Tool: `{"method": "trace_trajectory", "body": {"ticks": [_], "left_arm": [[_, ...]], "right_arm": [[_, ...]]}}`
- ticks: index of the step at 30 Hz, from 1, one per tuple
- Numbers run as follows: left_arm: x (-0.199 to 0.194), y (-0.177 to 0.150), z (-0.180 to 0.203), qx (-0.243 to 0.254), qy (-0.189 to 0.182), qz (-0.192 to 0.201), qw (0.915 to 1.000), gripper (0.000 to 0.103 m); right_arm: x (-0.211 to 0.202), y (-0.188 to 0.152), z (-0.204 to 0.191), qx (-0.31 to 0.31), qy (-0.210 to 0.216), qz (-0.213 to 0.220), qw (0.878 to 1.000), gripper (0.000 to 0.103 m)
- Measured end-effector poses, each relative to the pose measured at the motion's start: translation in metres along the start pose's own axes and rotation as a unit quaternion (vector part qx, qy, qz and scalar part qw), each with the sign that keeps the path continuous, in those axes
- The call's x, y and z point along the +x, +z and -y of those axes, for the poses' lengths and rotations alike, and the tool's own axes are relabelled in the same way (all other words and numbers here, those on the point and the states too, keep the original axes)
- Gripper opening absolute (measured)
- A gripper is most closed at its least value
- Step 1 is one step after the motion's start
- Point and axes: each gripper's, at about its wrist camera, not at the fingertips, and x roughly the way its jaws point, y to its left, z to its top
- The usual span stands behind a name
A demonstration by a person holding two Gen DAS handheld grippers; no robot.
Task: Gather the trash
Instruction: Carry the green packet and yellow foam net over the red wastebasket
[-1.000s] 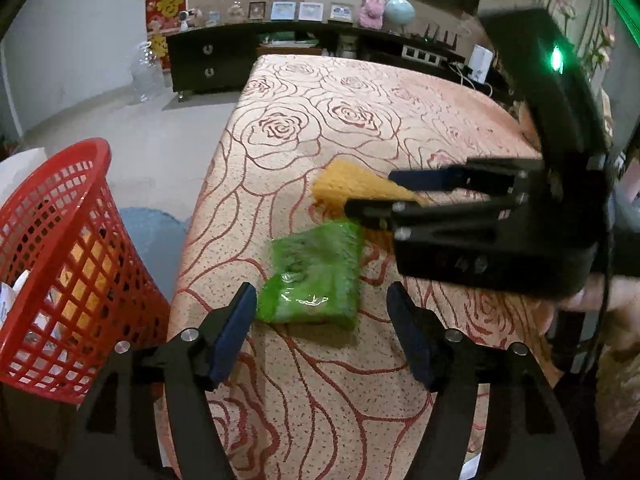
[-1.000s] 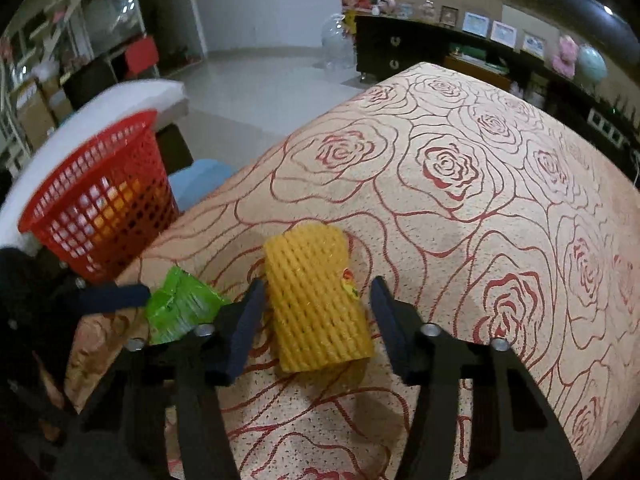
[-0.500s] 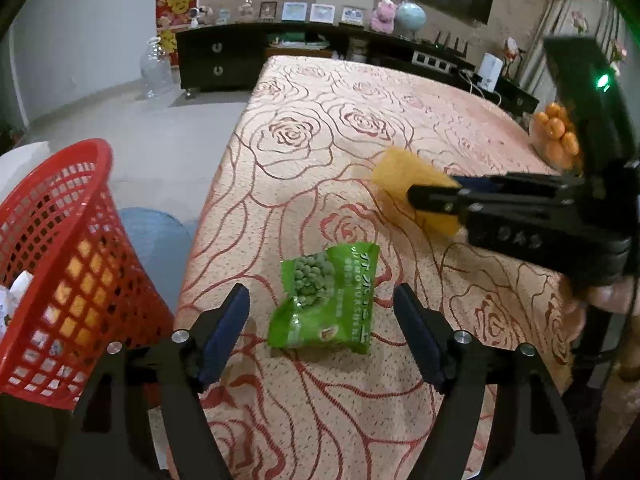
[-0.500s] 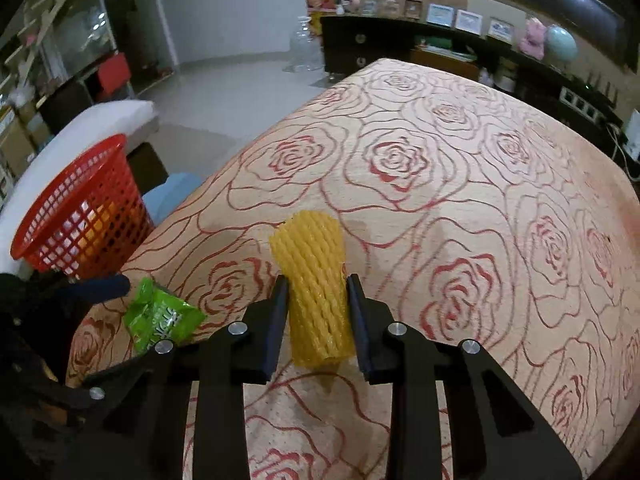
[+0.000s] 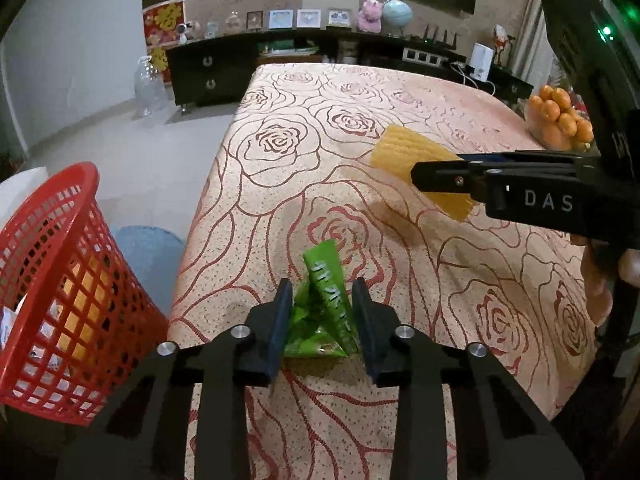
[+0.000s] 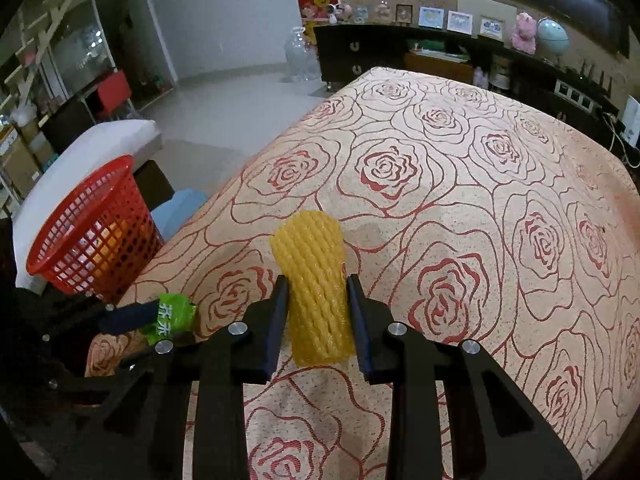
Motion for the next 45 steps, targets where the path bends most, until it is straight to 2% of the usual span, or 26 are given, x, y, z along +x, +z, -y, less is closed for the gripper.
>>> {"method": "trace_trajectory", "body": {"ticks": [9,11,16,26,34,39,45], "left_arm": [[-0.031,0.005,-0.004,-0.008,-0.011,0.042,0.9990,0.028],[-0.042,0.007,-0.008,-0.014,-0.004,0.056,0.9983,0.028],[-0.072,0.014,-0.023,-0.032,0.025,0.092,0.9949,0.028],[-0.118,0.019,-0.075,-0.062,0.127,0.130,0.9814,0.028],[-0.137,0.013,-0.128,-0.089,0.186,0.137,0.9690,0.028],[-0.134,0.004,-0.159,-0.126,0.188,0.126,0.9657,0.028],[-0.131,-0.002,-0.175,-0.147,0.192,0.114,0.9635,0.028]], "right_arm": [[-0.012,0.004,-0.001,0.011,0.020,0.017,1.000,0.029],[-0.014,0.005,-0.002,0.015,0.026,0.021,0.999,0.029],[-0.022,0.009,-0.011,0.017,0.045,0.035,0.998,0.029],[-0.040,0.028,-0.058,-0.008,0.100,0.065,0.993,0.029],[-0.045,0.042,-0.104,-0.031,0.154,0.068,0.985,0.029],[-0.035,0.051,-0.131,-0.050,0.169,0.055,0.983,0.029],[-0.020,0.069,-0.160,-0.070,0.188,0.035,0.979,0.029]]}}
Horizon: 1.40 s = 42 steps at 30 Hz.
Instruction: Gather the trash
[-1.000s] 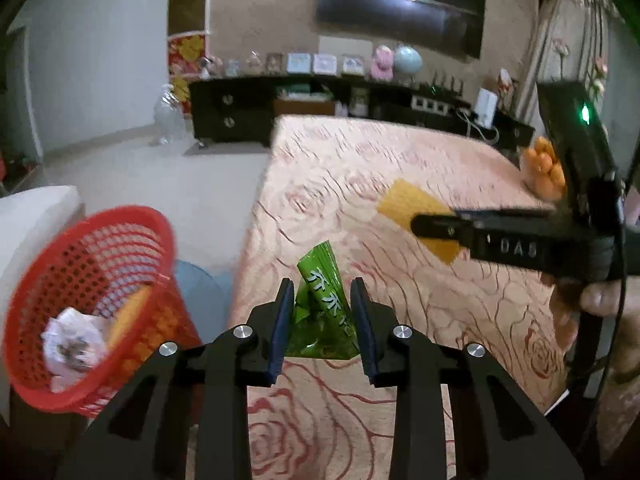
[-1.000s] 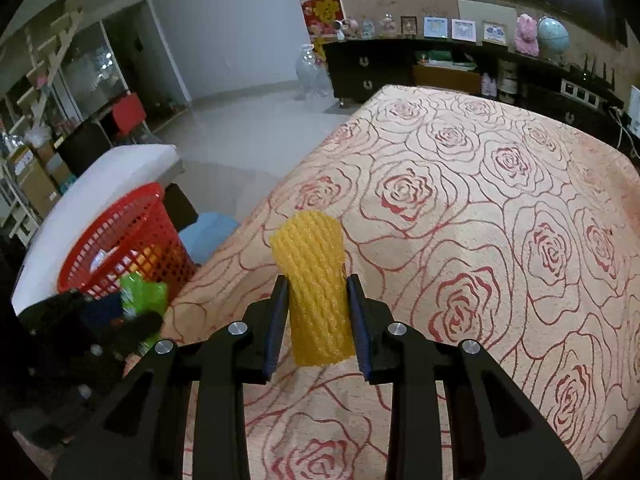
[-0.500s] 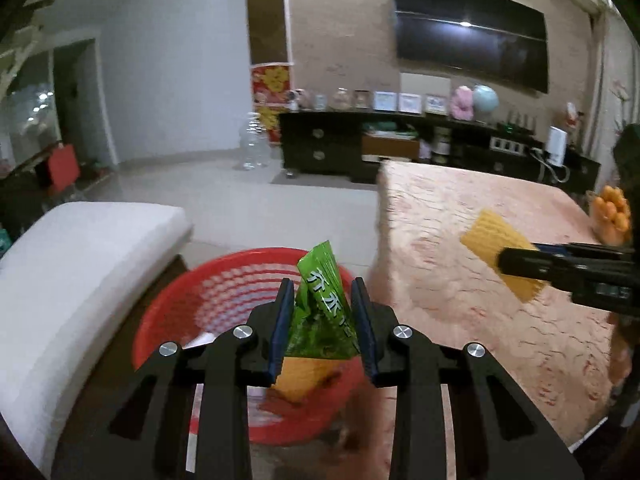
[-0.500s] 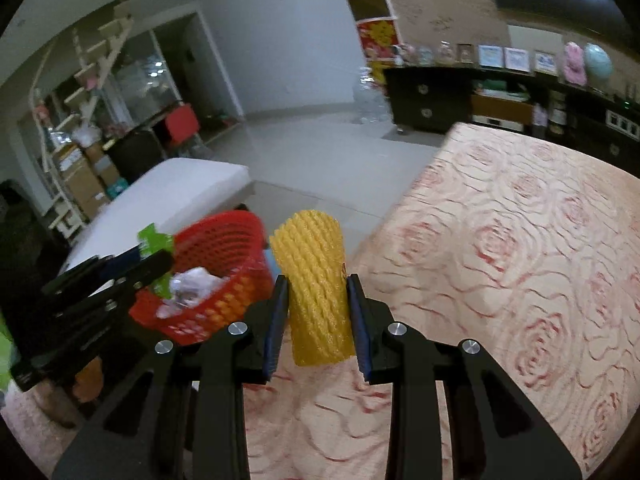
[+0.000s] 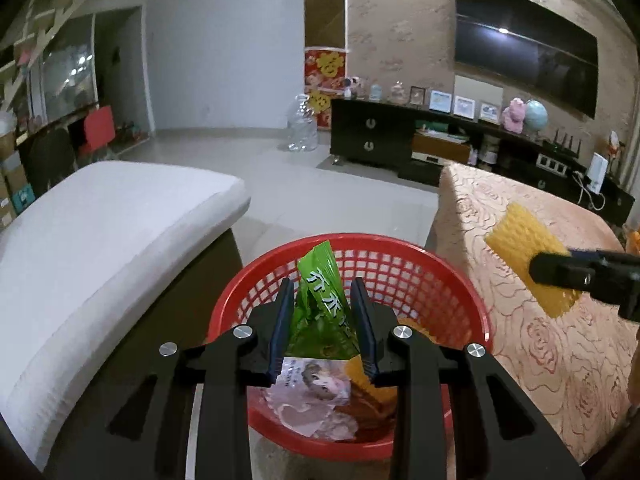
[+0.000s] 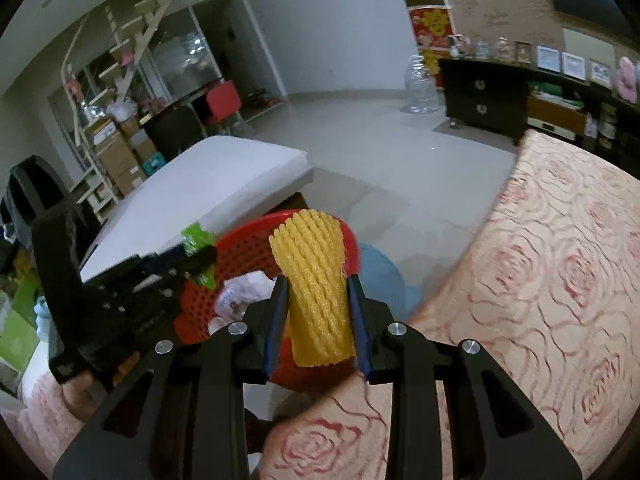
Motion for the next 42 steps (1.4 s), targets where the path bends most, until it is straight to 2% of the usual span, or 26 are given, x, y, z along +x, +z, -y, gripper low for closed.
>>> {"method": "trace_trajectory", "body": {"ticks": [5,12,13,15,17,24,28,36,42], "left_arm": [[0.011,-0.001,-0.004,-0.002,0.007,-0.020,0.9998,0.029],[0.026,-0.004,0.000,0.002,0.015,-0.048,0.9987,0.029],[0.027,-0.004,0.000,0.002,0.016,-0.049,0.9987,0.032],[0.027,-0.004,0.000,0.000,0.015,-0.050,0.9986,0.038],[0.027,-0.003,0.000,-0.004,0.015,-0.049,0.9987,0.042],[0.016,0.001,-0.015,-0.041,-0.008,-0.027,0.9987,0.071],[0.000,0.004,-0.023,-0.062,-0.008,0.009,0.9980,0.084],[-0.027,0.001,-0.027,-0.063,0.035,0.041,0.9966,0.088],[-0.051,-0.006,-0.022,-0.045,0.081,0.053,0.9943,0.091]], "right_arm": [[0.022,0.015,-0.012,-0.015,0.014,-0.020,1.000,0.029],[0.051,0.008,-0.015,-0.002,0.036,-0.047,0.998,0.032],[0.052,0.008,-0.014,0.005,0.042,-0.049,0.998,0.035],[0.053,0.008,-0.012,0.019,0.052,-0.046,0.997,0.051],[0.052,0.008,-0.009,0.030,0.058,-0.041,0.997,0.063],[0.043,0.009,0.000,0.061,0.068,-0.029,0.995,0.071],[0.033,0.008,0.003,0.066,0.054,-0.017,0.996,0.077],[0.005,0.000,-0.011,0.024,-0.009,0.026,0.999,0.093],[-0.010,-0.009,-0.035,-0.038,-0.073,0.060,0.995,0.096]]}}
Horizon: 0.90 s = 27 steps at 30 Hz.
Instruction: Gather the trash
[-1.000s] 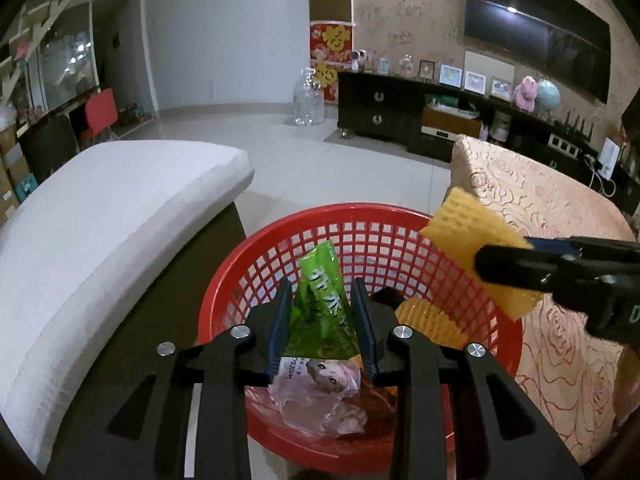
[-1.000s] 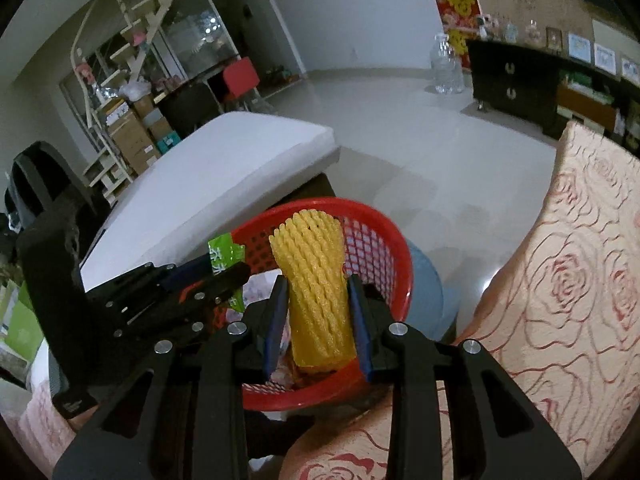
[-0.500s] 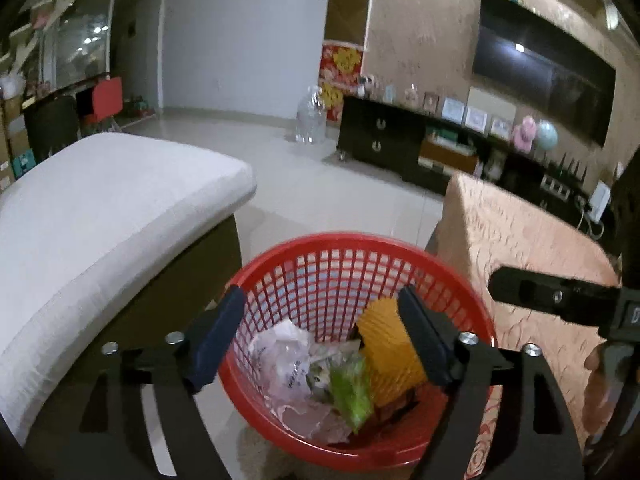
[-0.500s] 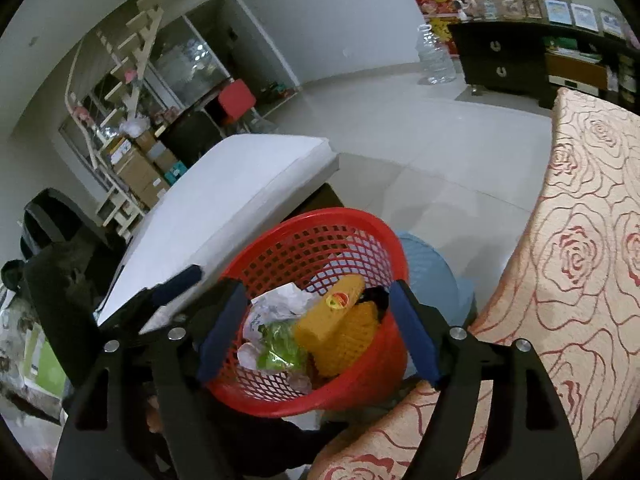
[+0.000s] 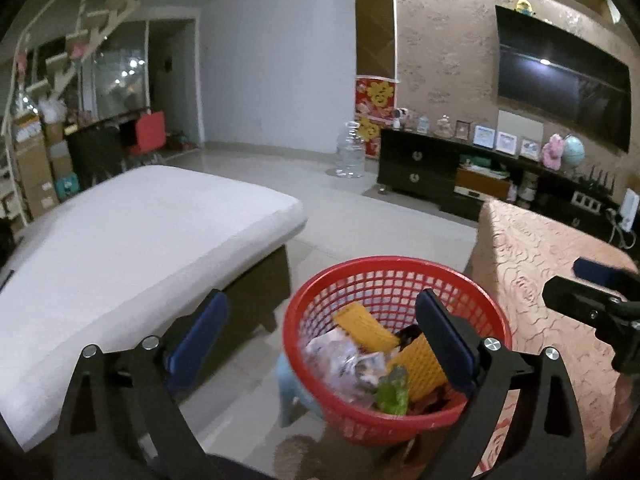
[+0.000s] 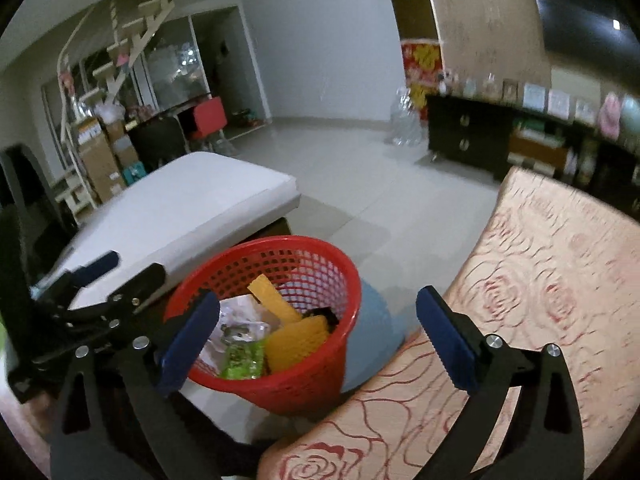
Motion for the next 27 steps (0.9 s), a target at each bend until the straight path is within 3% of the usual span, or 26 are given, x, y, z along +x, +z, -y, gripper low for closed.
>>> {"method": "trace_trajectory", "body": {"ticks": [4,14,27], "left_arm": [[-0.017,-0.004,0.002,0.010,0.018,0.008,0.9998,0.091],[-0.055,-0.014,0.013,0.037,0.024,0.030,0.9986,0.095],[-0.069,-0.022,0.014,0.041,0.035,0.025,0.9982,0.095]], "right_arm": [[-0.007,-0.007,-0.010,-0.015,-0.016,0.010,1.000,0.096],[-0.033,-0.019,-0.018,-0.029,-0.057,0.043,0.997,0.096],[-0.050,-0.024,-0.025,-0.042,-0.057,0.057,0.996,0.096]]}}
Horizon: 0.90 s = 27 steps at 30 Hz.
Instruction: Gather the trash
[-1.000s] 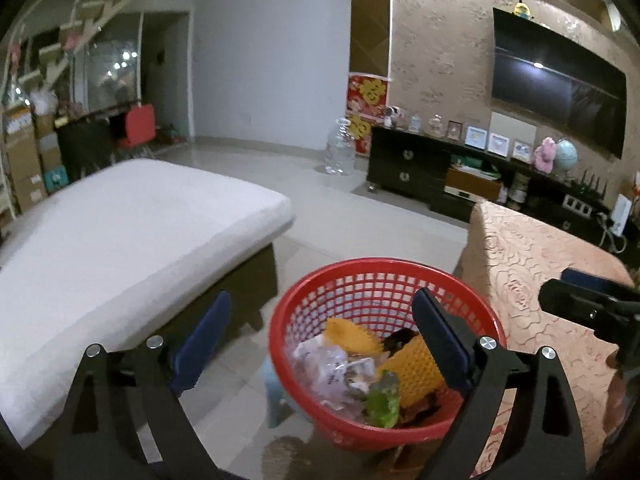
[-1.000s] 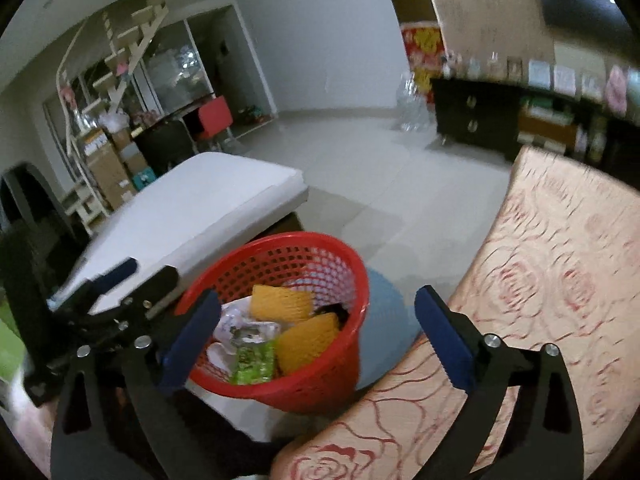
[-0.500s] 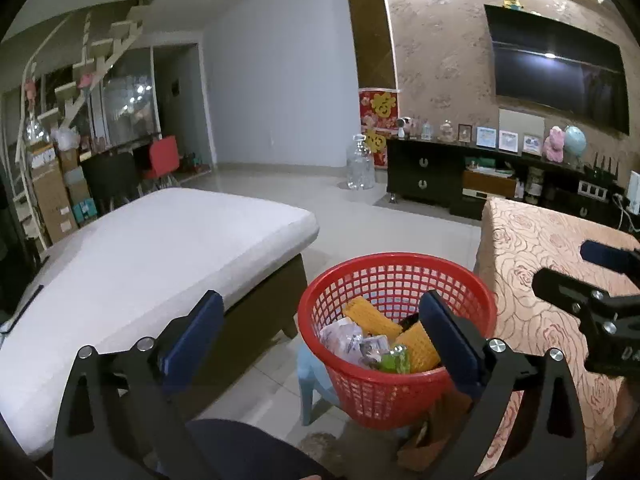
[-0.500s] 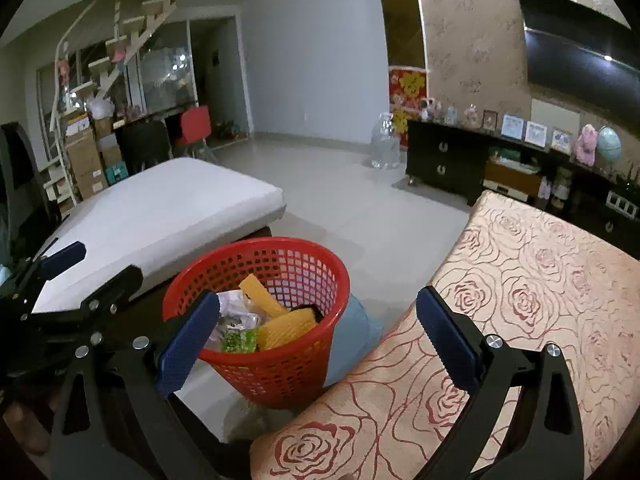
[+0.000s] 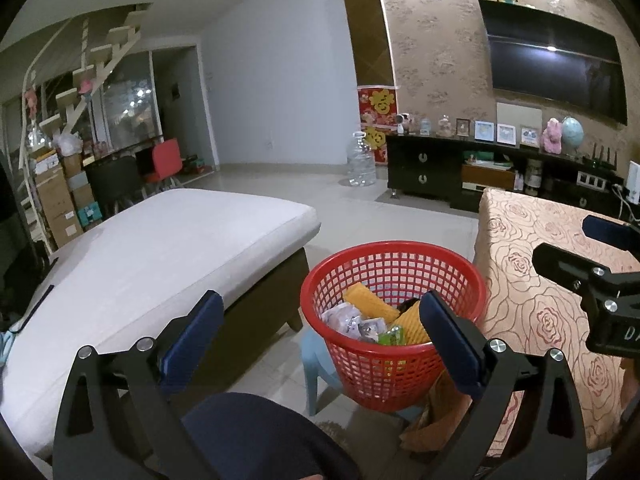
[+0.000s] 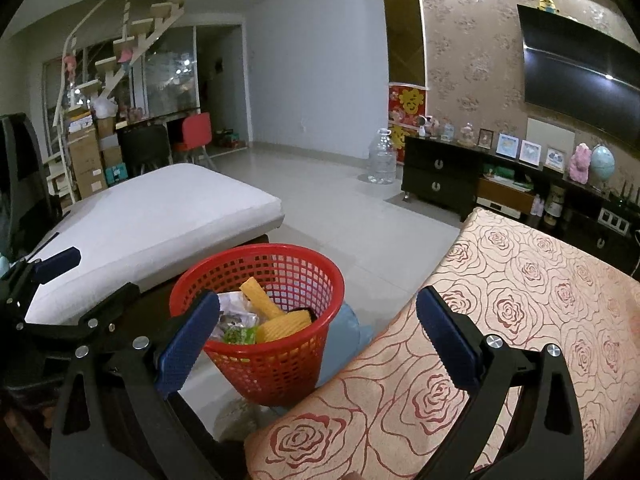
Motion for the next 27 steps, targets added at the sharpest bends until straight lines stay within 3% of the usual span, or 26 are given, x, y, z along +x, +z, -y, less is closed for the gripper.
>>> {"method": "trace_trajectory", "body": {"ticks": [27], "left_arm": [[-0.0001,-0.0020,0.0000,-0.012,0.002,-0.008,0.9999,0.095]], "right_arm": [[0.0002,-0.0051,-0.0069,0.000,0.011,-0.010,1.000,0.096]]}}
